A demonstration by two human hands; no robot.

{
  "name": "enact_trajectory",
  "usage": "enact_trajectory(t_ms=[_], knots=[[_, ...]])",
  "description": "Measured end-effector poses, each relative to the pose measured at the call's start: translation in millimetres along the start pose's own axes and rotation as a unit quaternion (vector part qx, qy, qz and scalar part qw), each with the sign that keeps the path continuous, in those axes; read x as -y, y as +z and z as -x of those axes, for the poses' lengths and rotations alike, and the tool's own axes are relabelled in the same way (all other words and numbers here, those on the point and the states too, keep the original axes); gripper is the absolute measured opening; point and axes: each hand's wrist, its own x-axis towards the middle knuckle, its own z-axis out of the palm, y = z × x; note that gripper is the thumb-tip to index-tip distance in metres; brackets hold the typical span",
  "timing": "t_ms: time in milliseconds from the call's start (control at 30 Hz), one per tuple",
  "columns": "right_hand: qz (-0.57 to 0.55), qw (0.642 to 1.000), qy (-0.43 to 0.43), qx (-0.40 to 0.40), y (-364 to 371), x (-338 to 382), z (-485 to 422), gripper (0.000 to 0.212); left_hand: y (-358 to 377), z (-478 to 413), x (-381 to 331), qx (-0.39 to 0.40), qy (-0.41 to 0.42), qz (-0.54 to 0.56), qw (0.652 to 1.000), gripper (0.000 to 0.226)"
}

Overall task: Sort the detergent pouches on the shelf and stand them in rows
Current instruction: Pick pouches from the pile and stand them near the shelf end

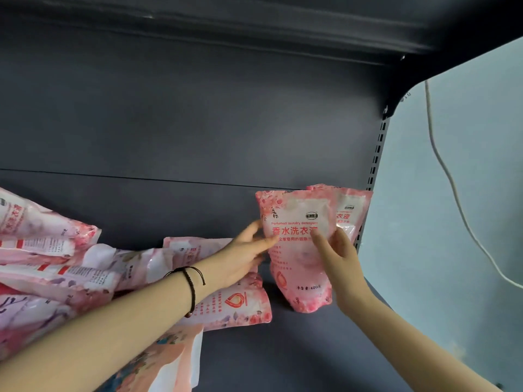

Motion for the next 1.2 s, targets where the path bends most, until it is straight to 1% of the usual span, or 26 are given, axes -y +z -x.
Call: enact_trajectory(t_ms=[33, 100, 167, 267, 433, 600, 667, 733, 767, 833, 867, 900, 933, 967, 1033, 1067, 1100, 1133, 1200], knots=[[-0.010, 1.000, 0.022, 0.001, -6.8, -6.7, 3.4, 0.011, 7.7, -4.0, 5.0, 0.010, -0.001, -0.007, 1.000, 0.045], [-0.045, 0.998, 0.047, 0.001, -20.5, -16.5, 4.7, 0.019, 23.2, -11.8, 11.6, 0.005, 0.005, -0.026, 1.000, 0.045], [-0.071, 0.997, 0.042, -0.001, -32.8, -16.5, -3.1, 0.023, 38.4, -20.4, 12.9, -0.028, 0.015, -0.045, 0.998, 0.041], [-0.098, 0.994, 0.046, -0.024, -50.9, -13.1, -22.1, 0.021, 60.6, -32.1, 14.3, -0.055, 0.023, -0.052, 0.997, 0.035], [-0.104, 0.992, 0.065, -0.021, -74.4, -24.4, -41.2, 0.025, 86.8, -45.8, 17.7, -0.083, 0.038, -0.075, 0.993, 0.028], [-0.096, 0.994, 0.043, 0.011, -87.2, -30.6, -46.5, 0.027, 96.2, -51.9, 17.8, -0.084, 0.043, -0.096, 0.991, 0.027], [-0.048, 0.997, 0.047, 0.032, -93.0, -29.5, -48.3, 0.021, 94.4, -52.7, 19.2, -0.073, 0.033, -0.110, 0.991, 0.026], [0.058, 0.996, 0.046, 0.045, -99.7, -25.3, -50.0, 0.015, 87.7, -52.3, 17.8, -0.051, 0.020, -0.139, 0.989, 0.026], [0.132, 0.990, 0.035, 0.046, -103.4, -23.0, -50.9, 0.016, 83.3, -51.7, 15.8, -0.038, 0.013, -0.162, 0.986, 0.028], [0.293, 0.955, 0.001, 0.049, -110.2, -17.2, -51.4, 0.027, 74.6, -48.7, 9.5, -0.020, 0.008, -0.238, 0.971, 0.032], [0.364, 0.930, -0.006, 0.056, -112.3, -12.7, -51.1, 0.033, 69.8, -45.9, 4.1, -0.016, 0.011, -0.300, 0.954, 0.030], [0.427, 0.901, 0.005, 0.080, -113.8, -7.3, -50.8, 0.038, 64.8, -42.1, -2.5, -0.013, 0.019, -0.370, 0.929, 0.025], [0.496, 0.859, 0.030, 0.122, -114.7, -0.5, -50.1, 0.041, 58.4, -37.2, -10.3, -0.004, 0.028, -0.444, 0.895, 0.021], [0.572, 0.798, 0.064, 0.177, -114.8, 7.9, -48.9, 0.042, 50.4, -31.1, -19.2, 0.013, 0.035, -0.529, 0.848, 0.019], [0.693, 0.658, 0.112, 0.272, -111.3, 24.1, -45.5, 0.048, 32.5, -13.8, -37.5, 0.059, 0.041, -0.696, 0.714, 0.022], [0.725, 0.611, 0.107, 0.300, -106.7, 29.8, -43.0, 0.050, 23.1, -3.2, -45.2, 0.078, 0.042, -0.748, 0.658, 0.024], [0.739, 0.589, 0.086, 0.314, -100.5, 34.4, -39.9, 0.050, 13.9, 8.1, -51.3, 0.087, 0.040, -0.777, 0.622, 0.027], [0.740, 0.589, 0.054, 0.320, -92.6, 38.6, -36.6, 0.050, 4.9, 19.4, -55.7, 0.086, 0.035, -0.791, 0.605, 0.029], [0.729, 0.602, -0.006, 0.327, -71.4, 48.1, -27.3, 0.052, -12.9, 41.6, -61.8, 0.081, 0.025, -0.803, 0.589, 0.035]])
